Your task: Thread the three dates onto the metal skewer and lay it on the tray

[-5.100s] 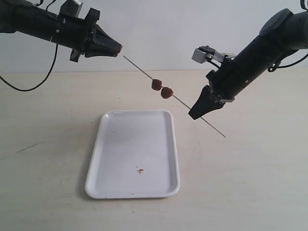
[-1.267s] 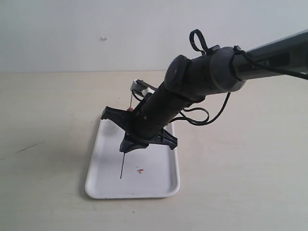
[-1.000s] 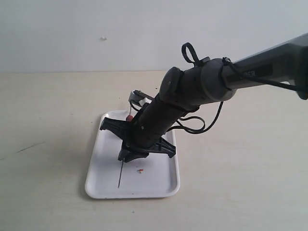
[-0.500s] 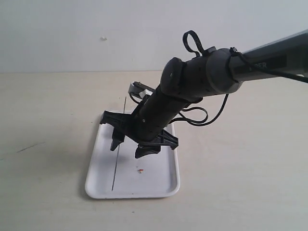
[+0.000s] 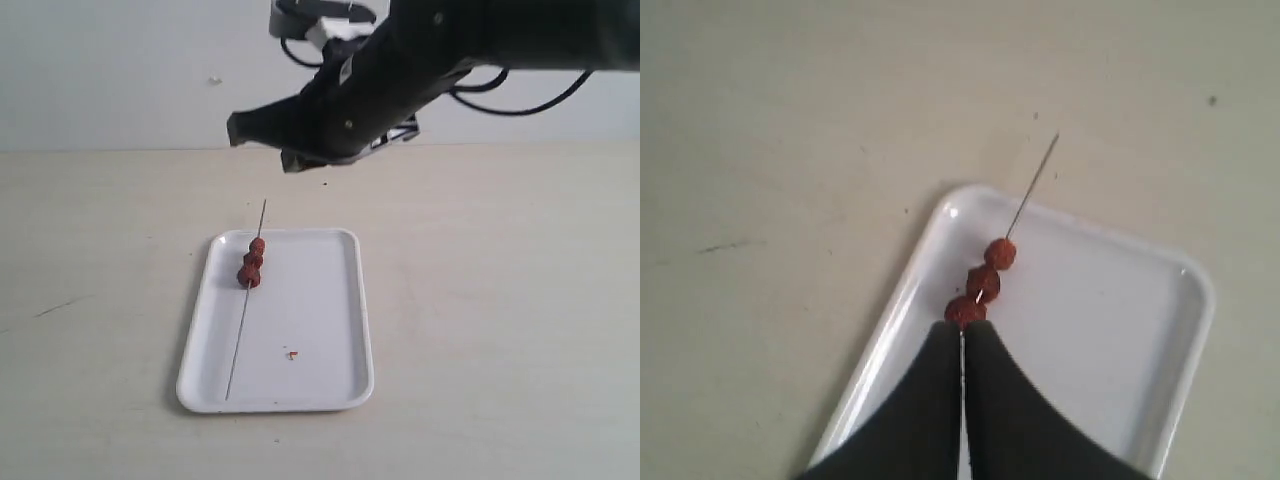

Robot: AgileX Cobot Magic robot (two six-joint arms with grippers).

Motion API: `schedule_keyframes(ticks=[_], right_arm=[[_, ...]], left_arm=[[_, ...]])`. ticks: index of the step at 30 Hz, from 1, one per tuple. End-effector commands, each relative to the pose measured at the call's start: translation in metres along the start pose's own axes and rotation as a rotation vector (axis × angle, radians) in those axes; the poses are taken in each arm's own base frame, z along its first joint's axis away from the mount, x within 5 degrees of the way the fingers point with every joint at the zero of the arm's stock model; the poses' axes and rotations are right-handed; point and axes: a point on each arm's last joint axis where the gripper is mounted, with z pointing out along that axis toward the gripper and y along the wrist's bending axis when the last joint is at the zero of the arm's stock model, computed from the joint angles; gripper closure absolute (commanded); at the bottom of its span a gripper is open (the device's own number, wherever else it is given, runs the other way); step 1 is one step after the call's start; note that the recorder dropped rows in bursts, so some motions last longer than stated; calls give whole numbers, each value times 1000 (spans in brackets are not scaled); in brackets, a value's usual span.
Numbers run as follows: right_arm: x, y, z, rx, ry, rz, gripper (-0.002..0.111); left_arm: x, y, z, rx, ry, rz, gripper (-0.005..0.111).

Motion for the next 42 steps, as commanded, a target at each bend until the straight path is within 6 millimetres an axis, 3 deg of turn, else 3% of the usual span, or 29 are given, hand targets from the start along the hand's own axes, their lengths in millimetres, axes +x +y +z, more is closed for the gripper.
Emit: schedule_keyframes(ticks=[1,2,5,8,9,10,11,12,13,16,23,25,33,42], right_arm=[[-12,9,-59,-27,-139,-77,108],[-11,11,-68,-37,-167,-88,108],[2,17,-116,-89,-313,-121,108],[33,15,-154,-137,-439,-160,108],[55,10,-178,-171,-543,-171,108],[69,5,-188,-181,-582,-172,108],[99,-7,-206,-186,-589,-172,108],[109,-11,-213,-187,-588,-173,108],[134,-20,-229,-188,-566,-175,108],[174,-33,-271,-211,-561,-177,108],[216,-51,-333,-238,-857,-277,108],[224,-54,-334,-160,-897,-334,108],[227,-76,-286,313,-935,-97,108],[247,-101,-238,437,-849,-71,108]], left_arm=[[13,-6,-52,14,-155,18,107],[18,-7,-59,16,-173,23,107],[32,-8,-80,22,-248,34,107],[44,-10,-96,30,-314,55,107],[50,-9,-98,29,-322,56,107],[51,-9,-98,28,-320,56,107],[51,-9,-97,30,-317,56,107],[51,-9,-97,26,-318,55,107],[51,-9,-96,27,-308,54,107],[52,-9,-96,29,-307,54,107],[52,-9,-96,29,-307,54,107],[52,-9,-96,29,-307,54,107],[52,-9,-96,29,-307,54,107],[52,-9,-96,29,-307,54,107]])
